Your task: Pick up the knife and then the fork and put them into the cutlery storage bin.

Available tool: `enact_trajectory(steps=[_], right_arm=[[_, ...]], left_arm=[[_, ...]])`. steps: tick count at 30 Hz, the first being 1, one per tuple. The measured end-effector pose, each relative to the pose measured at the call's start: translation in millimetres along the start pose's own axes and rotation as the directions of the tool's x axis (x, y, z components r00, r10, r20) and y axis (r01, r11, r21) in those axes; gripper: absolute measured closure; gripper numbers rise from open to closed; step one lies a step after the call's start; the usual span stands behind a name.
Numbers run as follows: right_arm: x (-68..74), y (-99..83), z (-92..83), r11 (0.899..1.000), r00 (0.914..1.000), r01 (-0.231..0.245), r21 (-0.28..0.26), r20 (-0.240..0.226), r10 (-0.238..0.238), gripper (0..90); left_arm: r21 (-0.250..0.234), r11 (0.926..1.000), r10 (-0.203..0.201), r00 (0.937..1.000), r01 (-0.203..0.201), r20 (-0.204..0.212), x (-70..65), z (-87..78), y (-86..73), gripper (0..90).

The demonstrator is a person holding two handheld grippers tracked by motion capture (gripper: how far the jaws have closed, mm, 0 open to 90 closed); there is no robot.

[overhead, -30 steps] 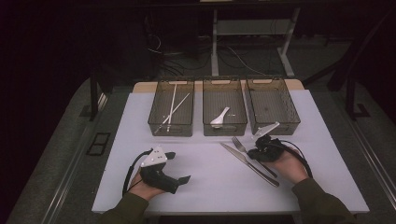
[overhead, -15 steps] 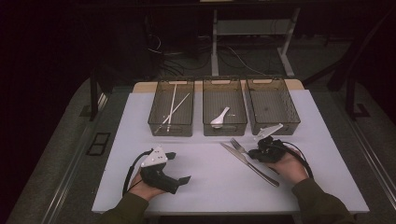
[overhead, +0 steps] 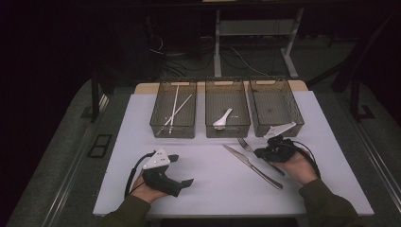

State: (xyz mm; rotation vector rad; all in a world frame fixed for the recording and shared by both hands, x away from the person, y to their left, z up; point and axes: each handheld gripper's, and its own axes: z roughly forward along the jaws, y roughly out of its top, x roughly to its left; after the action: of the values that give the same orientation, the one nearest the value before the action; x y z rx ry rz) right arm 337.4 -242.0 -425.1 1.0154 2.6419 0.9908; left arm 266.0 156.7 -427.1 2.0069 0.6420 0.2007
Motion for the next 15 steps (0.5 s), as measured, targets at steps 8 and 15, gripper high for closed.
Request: enact_trajectory(steps=[8,15], right_arm=[[-6.6,1.3,-20.4,0.996,0.9994,-0.028,-0.087,-0.024,0.026,85.4],[-9.0,2.9,-35.1,0.991,0.9993,-0.034,-0.13,-0.017,0.032,85.5]], left_arm=[[0.001,1.0,-0.001,1.0,0.001,0.002,0.0,0.1,0.1,0.0],[-0.004,1.0,-0.005,1.0,0.005,0.004,0.0,0.4,-0.1,0.0]])
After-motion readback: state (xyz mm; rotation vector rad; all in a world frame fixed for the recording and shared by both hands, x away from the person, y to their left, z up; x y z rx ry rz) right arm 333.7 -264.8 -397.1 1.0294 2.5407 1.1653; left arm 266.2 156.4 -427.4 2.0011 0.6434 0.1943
